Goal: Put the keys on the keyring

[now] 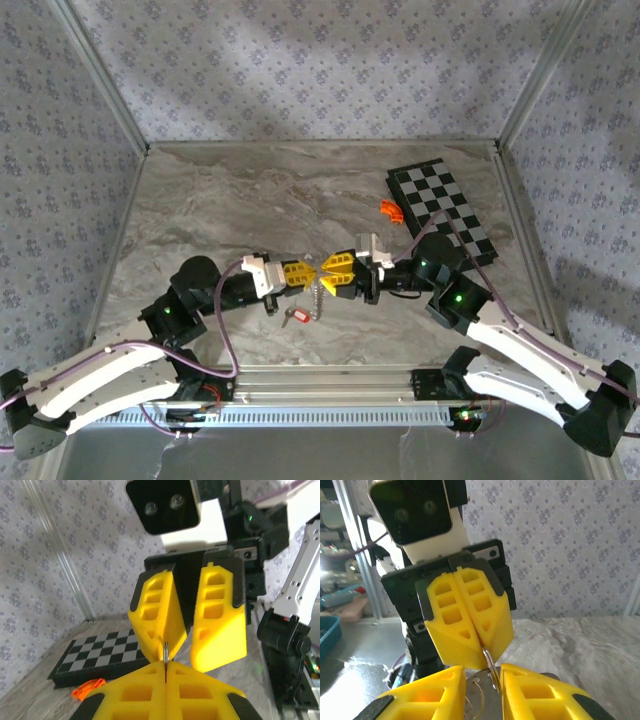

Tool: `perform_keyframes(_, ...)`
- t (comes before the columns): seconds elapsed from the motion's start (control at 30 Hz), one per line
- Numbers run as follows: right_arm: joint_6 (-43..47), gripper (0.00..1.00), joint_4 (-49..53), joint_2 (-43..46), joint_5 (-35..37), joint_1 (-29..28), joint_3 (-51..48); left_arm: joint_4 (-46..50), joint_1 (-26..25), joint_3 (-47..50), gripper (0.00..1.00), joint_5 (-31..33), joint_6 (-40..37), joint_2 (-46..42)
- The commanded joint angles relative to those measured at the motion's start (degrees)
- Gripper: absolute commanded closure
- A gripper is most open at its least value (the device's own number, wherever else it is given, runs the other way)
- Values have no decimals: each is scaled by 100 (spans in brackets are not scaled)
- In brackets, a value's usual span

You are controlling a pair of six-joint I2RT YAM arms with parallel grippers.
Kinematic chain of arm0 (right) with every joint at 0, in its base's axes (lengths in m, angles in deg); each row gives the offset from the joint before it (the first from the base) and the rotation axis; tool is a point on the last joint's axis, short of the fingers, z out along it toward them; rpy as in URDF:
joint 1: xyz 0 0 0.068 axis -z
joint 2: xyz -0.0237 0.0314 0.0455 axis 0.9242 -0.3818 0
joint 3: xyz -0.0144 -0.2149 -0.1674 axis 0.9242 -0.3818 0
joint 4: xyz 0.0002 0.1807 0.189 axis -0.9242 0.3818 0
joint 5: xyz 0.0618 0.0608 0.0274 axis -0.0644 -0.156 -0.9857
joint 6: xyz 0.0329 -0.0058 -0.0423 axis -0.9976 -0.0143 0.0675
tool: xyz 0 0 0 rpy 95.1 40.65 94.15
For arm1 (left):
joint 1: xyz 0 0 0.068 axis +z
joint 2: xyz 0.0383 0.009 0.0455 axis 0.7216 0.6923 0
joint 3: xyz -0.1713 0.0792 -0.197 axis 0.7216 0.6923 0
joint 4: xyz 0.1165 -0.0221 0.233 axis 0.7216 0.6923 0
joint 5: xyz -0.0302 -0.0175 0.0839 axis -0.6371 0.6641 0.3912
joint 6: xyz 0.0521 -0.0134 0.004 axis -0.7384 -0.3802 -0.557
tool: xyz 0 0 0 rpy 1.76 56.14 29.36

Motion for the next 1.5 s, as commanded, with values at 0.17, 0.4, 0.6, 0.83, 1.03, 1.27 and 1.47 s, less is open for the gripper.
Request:
perform_keyframes(0.17,1263,74,1730,0,1386,-490,564,1951,-25,-1049,100,78,-965,307)
perform_keyframes(0.4,1425,75,1773,-68,1685,-651,599,2526,-25,-1331,100,28,-1125,460)
perform_keyframes(0.6,1573,75,1877,-89,1969,-774,634,2698,-25,-1377,100,7,-1151,493)
perform_keyframes(0.83,1716,76,1918,-164,2144,-969,645,2771,-25,-1410,100,-46,-1161,547)
perform_keyframes(1.03,1824,82,1936,-226,2275,-1088,636,2789,-33,-1406,100,-64,-1157,566)
perform_keyframes(1.27,1938,100,1999,-293,2476,-1227,654,2757,-32,-1378,100,-65,-1135,569)
perform_keyframes(1.47,1721,100,1663,-54,2108,-1181,433,1866,-33,-786,78,72,-700,29)
